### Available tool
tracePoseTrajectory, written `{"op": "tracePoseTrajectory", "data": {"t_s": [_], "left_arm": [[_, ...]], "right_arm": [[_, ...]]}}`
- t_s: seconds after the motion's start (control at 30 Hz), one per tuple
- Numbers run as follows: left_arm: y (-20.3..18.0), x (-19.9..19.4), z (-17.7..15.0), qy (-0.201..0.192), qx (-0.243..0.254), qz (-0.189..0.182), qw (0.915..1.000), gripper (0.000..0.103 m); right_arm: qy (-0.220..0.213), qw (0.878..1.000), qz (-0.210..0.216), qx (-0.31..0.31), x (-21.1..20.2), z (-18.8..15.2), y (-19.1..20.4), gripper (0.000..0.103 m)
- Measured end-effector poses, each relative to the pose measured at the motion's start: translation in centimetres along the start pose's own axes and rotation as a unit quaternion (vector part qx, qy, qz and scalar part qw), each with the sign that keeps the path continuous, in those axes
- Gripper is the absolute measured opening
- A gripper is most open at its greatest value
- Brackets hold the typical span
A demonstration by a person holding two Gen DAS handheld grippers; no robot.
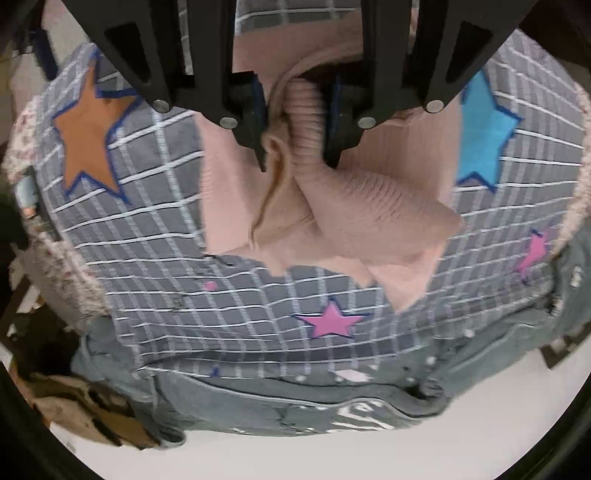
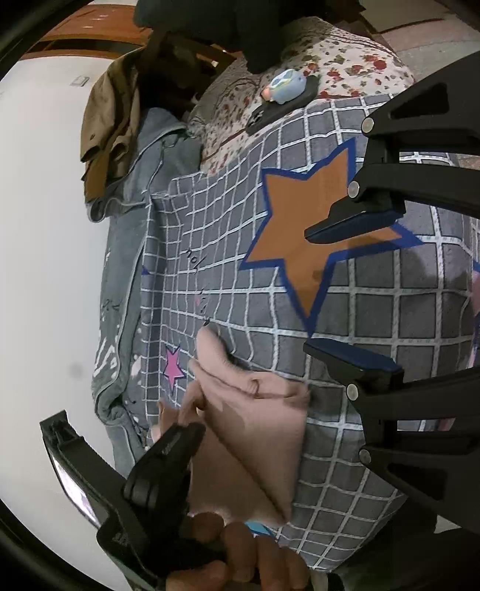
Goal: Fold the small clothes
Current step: 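Grasp the folded pink sweater with the right gripper and lift it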
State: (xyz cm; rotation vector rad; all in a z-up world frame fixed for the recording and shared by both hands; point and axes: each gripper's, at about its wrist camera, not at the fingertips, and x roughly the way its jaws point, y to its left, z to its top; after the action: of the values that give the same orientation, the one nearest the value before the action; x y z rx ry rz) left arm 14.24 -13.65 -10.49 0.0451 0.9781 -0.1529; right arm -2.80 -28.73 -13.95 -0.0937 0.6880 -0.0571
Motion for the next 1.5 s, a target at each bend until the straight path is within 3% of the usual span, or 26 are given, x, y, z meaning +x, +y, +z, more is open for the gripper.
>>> {"op": "tracePoseTrajectory", "data": {"t_s": [0.17,0.23,0.4,0.53,0.77,0.83,1.0,1.03,1.07,1.13,1.2,1.27,1.33,1.4,1.43,1.5], "left_arm": [[2.1,-1.1,0.5,0.006,-0.031,-0.113,0.9931,0.035],[3.4,-1.7,0.7,-0.005,-0.042,-0.128,0.9909,0.036],[8.0,-3.4,0.7,-0.047,-0.061,-0.092,0.9928,0.041],[12.6,-3.0,0.4,-0.051,-0.091,-0.069,0.9922,0.042],[17.2,-0.9,-0.7,-0.044,-0.103,-0.059,0.9919,0.042],[17.5,-0.5,-0.9,-0.046,-0.098,-0.058,0.9924,0.042],[17.8,0.3,-1.3,-0.045,-0.083,-0.061,0.9937,0.042],[17.8,0.5,-1.4,-0.045,-0.08,-0.06,0.9939,0.042],[17.7,0.6,-1.6,-0.044,-0.079,-0.06,0.9941,0.042],[17.6,0.8,-1.8,-0.044,-0.072,-0.064,0.9944,0.042],[17.3,0.7,-2.0,-0.044,-0.061,-0.065,0.995,0.042],[17.0,0.4,-2.3,-0.048,-0.05,-0.065,0.9955,0.042],[16.7,0.2,-2.5,-0.049,-0.049,-0.072,0.995,0.042],[16.4,0.2,-2.5,-0.048,-0.052,-0.083,0.994,0.042],[16.1,0.3,-2.5,-0.046,-0.052,-0.087,0.9938,0.042],[15.5,0.2,-2.6,-0.042,-0.046,-0.083,0.9947,0.042]], "right_arm": [[-0.001,0.999,0.037,0.007,0.4,0.6,0.4,0.052],[-0.004,0.998,0.064,0.013,0.6,1.2,1.0,0.052],[-0.018,0.991,0.127,0.036,1.6,3.5,2.0,0.054],[-0.014,0.98,0.186,0.074,3.7,6.1,2.7,0.06],[0.037,0.947,0.274,0.162,9.2,10.0,3.7,0.063],[0.051,0.943,0.279,0.174,10.3,10.5,4.3,0.064],[0.083,0.951,0.25,0.163,13.2,11.0,7.1,0.058],[0.081,0.954,0.243,0.154,13.4,11.0,7.8,0.045],[0.079,0.957,0.24,0.145,13.6,11.2,8.0,0.025],[0.059,0.963,0.236,0.113,13.0,11.7,8.6,0.013],[0.008,0.963,0.246,0.106,11.3,12.1,7.5,0.012],[-0.013,0.959,0.255,0.121,10.4,12.0,5.5,0.012],[0.008,0.961,0.242,0.136,11.6,11.3,4.4,0.012],[0.057,0.96,0.24,0.132,13.7,10.4,4.6,0.014],[0.077,0.96,0.236,0.129,14.5,10.0,4.7,0.02],[0.075,0.96,0.231,0.14,14.0,9.6,3.9,0.031]]}}
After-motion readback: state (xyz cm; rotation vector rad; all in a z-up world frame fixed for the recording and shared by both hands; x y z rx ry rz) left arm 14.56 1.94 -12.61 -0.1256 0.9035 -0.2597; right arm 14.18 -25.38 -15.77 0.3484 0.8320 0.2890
